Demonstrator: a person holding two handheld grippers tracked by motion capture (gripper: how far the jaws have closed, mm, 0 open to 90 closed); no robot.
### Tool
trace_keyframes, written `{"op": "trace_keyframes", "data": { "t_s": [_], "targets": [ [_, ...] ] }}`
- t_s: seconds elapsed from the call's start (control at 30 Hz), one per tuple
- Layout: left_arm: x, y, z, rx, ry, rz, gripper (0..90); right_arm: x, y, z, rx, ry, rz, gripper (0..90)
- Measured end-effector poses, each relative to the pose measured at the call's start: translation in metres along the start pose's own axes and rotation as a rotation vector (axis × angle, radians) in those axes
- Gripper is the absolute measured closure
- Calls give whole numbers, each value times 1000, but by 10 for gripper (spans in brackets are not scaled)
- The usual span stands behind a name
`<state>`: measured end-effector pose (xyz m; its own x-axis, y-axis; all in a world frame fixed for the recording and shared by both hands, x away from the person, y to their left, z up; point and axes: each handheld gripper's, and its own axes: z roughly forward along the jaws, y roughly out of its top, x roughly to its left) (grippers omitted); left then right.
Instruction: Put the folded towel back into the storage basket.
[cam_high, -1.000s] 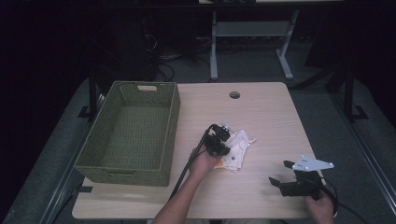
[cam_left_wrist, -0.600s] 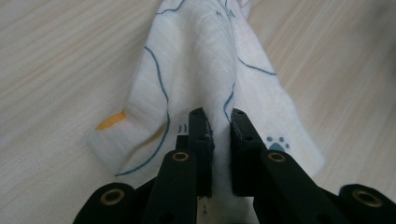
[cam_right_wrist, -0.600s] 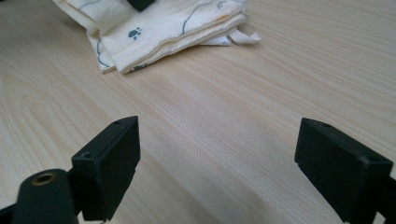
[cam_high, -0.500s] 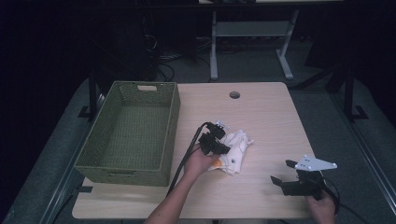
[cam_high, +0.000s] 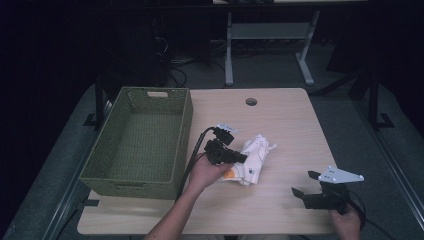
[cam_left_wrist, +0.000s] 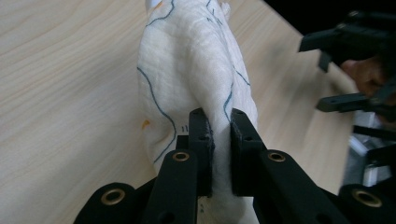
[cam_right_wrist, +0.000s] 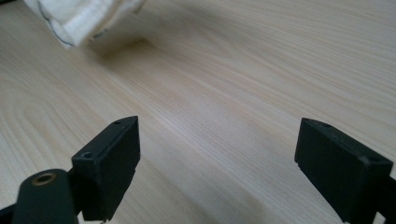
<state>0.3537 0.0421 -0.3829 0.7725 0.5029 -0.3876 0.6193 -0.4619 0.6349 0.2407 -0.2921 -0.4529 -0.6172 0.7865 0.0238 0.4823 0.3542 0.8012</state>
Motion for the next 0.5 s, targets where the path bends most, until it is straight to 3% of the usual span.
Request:
{"op": "trace_keyframes", "data": {
  "t_s": [0.17, 0.3, 0.5],
  "targets": [
    [0, -1, -15, -4, -44, -21, 827, -1, -1, 1, 6, -2, 4, 137],
    [6, -2, -32, -39, -112, -80, 826, -1, 0, 0, 3, -3, 0, 137],
    [17, -6, -56, -58, -149, -126, 826, -1, -1, 1, 11, -1, 0, 137]
  ]
}}
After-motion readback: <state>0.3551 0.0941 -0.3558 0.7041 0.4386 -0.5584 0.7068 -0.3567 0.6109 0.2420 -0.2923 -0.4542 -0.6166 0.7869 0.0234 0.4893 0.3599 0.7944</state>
